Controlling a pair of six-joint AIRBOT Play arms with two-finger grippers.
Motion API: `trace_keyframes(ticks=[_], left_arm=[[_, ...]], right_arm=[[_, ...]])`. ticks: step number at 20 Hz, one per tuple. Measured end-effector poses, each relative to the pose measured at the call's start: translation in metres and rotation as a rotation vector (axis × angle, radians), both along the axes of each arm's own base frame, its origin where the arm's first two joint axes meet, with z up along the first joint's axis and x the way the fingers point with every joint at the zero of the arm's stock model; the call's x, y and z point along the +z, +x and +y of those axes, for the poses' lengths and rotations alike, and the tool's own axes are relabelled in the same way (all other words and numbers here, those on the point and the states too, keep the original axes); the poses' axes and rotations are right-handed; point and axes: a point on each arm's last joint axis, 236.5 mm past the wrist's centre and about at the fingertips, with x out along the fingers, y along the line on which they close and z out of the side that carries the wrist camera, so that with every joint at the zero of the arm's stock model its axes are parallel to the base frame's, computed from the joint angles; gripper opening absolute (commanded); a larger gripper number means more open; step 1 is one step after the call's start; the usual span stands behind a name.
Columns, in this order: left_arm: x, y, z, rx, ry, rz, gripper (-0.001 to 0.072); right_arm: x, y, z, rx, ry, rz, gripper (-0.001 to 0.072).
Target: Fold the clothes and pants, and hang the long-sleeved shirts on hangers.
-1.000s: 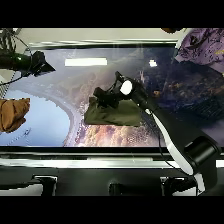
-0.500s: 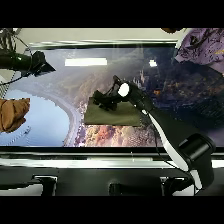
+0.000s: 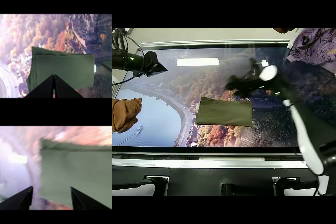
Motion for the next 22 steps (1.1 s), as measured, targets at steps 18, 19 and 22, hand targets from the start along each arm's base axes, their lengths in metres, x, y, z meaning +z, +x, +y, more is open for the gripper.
trace_keyframes(ticks=[18,19,22], left_arm=[[0.001,0.001,0.001,0.006,-0.002,-0.002,0.0016],[0.001,0.001,0.001,0.006,-0.002,-0.003,0.0016],[0.001,0.002,0.001,0.008,-0.003,-0.006,0.0017]], right_arm=[[-0.139,-0.059,-0.106,0.059,0.176,0.233,0.0448],[-0.143,-0.058,-0.103,0.06,0.177,0.232,0.042],[-0.151,-0.057,-0.091,0.069,0.174,0.229,0.0306]])
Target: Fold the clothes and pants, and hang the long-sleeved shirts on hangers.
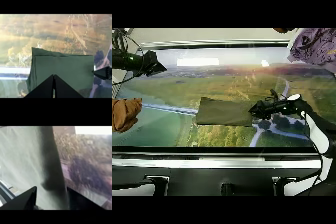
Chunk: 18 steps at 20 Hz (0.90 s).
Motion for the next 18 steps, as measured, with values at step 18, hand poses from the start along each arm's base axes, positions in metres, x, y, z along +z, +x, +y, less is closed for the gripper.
trace_keyframes(ticks=[18], left_arm=[[-0.001,0.001,0.0,-0.001,0.001,-0.002,0.0017]], right_arm=[[0.081,0.095,-0.023,-0.129,-0.142,-0.199,0.0028]])
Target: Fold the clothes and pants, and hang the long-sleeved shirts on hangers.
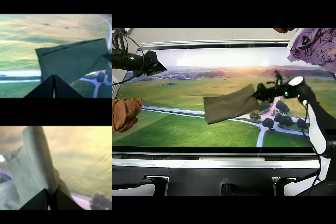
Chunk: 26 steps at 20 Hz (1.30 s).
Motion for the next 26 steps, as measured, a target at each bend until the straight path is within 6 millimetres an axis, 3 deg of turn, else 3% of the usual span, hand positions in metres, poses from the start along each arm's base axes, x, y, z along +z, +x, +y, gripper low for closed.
trace_keyframes(ticks=[6,13,20,26], left_arm=[[0.0,0.0,0.0,-0.001,0.001,0.002,0.0017],[-0.005,-0.009,-0.001,-0.023,0.008,0.038,0.0016],[-0.008,-0.013,-0.002,-0.033,0.012,0.056,0.0016],[-0.009,-0.016,-0.002,-0.038,0.013,0.069,0.0016]], right_arm=[[0.071,0.042,-0.07,-0.187,-0.026,-0.088,0.0028],[0.137,0.058,-0.183,-0.47,-0.011,-0.156,0.0028],[0.17,0.034,-0.304,-0.81,0.022,-0.157,0.0027],[0.178,-0.023,-0.387,-1.042,-0.056,-0.095,0.0027]])
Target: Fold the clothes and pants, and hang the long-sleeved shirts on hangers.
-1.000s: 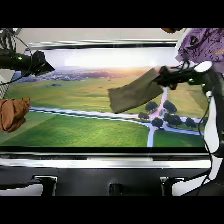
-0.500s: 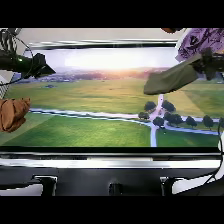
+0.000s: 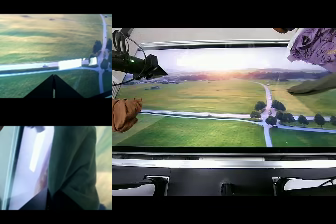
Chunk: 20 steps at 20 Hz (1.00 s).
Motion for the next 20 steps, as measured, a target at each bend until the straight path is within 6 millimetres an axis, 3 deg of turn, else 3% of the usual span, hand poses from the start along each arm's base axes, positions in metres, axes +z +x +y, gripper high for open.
trace_keyframes(ticks=[3,6,15,20], left_arm=[[0.0,0.0,0.0,-0.001,0.0,0.002,0.0016],[0.0,-0.001,0.0,-0.001,0.001,0.003,0.0016],[-0.001,-0.003,0.0,-0.006,0.002,0.013,0.0017],[-0.001,-0.004,0.0,-0.005,0.001,0.015,0.0016]], right_arm=[[-0.014,-0.037,-0.02,-0.061,-0.043,0.131,0.0027],[-0.036,-0.073,-0.025,-0.096,-0.064,0.263,0.0027],[-0.133,-0.191,0.01,-0.186,-0.041,0.595,0.0029],[-0.168,-0.243,0.018,-0.192,-0.084,0.752,0.0029]])
